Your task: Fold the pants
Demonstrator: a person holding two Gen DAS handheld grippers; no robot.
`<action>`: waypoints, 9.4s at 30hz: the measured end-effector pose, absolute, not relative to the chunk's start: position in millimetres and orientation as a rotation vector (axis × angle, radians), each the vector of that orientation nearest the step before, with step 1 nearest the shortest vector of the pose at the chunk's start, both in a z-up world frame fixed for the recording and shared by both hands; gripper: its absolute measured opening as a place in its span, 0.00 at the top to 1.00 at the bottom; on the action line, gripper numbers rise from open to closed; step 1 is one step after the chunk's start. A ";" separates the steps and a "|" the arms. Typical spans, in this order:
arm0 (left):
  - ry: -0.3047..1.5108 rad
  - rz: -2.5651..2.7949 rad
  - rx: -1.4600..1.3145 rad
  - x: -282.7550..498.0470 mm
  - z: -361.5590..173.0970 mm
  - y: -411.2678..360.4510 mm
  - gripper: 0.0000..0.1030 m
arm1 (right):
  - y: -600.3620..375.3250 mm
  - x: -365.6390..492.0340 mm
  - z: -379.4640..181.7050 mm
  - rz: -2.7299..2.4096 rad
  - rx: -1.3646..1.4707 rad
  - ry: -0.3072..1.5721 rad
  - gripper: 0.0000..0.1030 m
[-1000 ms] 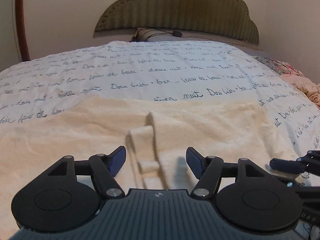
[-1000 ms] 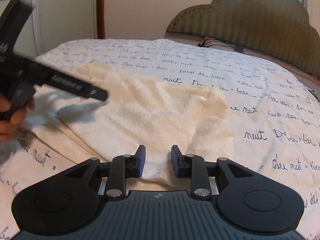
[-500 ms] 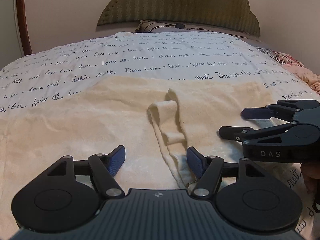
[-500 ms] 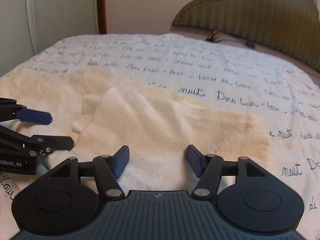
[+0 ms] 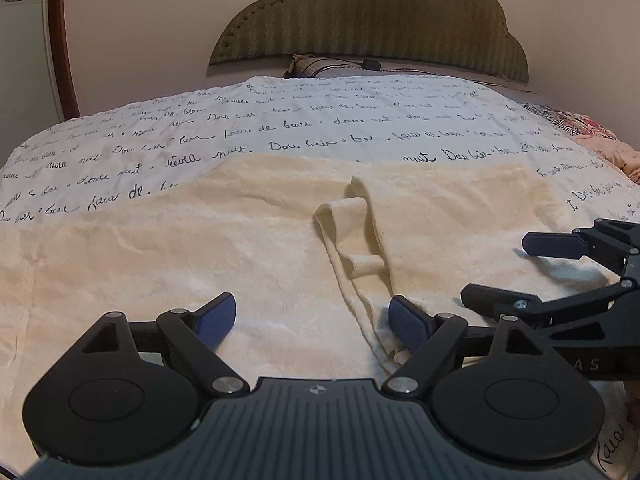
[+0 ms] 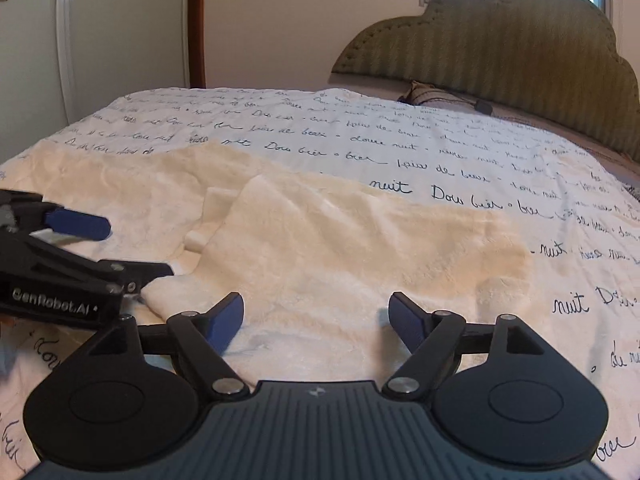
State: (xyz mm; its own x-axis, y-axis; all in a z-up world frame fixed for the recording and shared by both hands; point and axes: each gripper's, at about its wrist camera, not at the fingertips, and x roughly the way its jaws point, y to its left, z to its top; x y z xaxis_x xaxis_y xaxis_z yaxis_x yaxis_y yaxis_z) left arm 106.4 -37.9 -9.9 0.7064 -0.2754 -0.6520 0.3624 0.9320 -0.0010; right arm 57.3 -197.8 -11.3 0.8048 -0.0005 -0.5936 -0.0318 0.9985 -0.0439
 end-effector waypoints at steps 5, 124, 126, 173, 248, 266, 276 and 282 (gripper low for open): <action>0.703 -0.347 0.127 107.7 -7.8 -34.5 0.16 | -201.3 52.0 -24.4 -0.033 -0.032 0.618 0.07; 0.663 -0.330 0.037 109.6 16.3 -13.0 0.17 | -197.9 24.1 5.3 0.100 -0.002 0.580 0.78; 0.645 -0.247 0.055 102.9 18.2 14.9 0.16 | -185.4 29.8 3.8 0.140 0.003 0.585 0.76; 0.710 0.546 0.038 66.0 48.7 284.3 0.06 | 66.3 39.9 8.1 0.614 -0.541 0.419 0.57; 0.581 -0.518 -0.297 116.0 162.0 -40.3 0.87 | -110.7 -17.4 68.2 0.064 -0.353 0.060 0.88; 0.859 -0.675 -0.017 166.2 44.0 -225.8 0.83 | -252.7 -19.7 4.9 -0.038 0.257 0.320 0.88; 0.860 -0.755 -0.146 172.4 48.3 -215.0 0.35 | -286.7 -17.2 -19.8 -0.051 0.488 0.389 0.59; 0.674 -0.743 -0.144 162.1 85.1 -198.7 0.21 | -300.0 -30.0 -27.2 -0.069 0.582 0.386 0.59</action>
State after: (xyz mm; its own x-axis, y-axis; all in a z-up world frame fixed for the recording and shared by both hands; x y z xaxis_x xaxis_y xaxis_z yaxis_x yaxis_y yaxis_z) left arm 162.1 -198.7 85.1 0.5383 -0.6668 -0.5154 0.5776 0.7372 -0.3505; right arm -30.0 -300.0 -27.2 0.9263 0.0445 -0.3740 0.1708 0.8354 0.5225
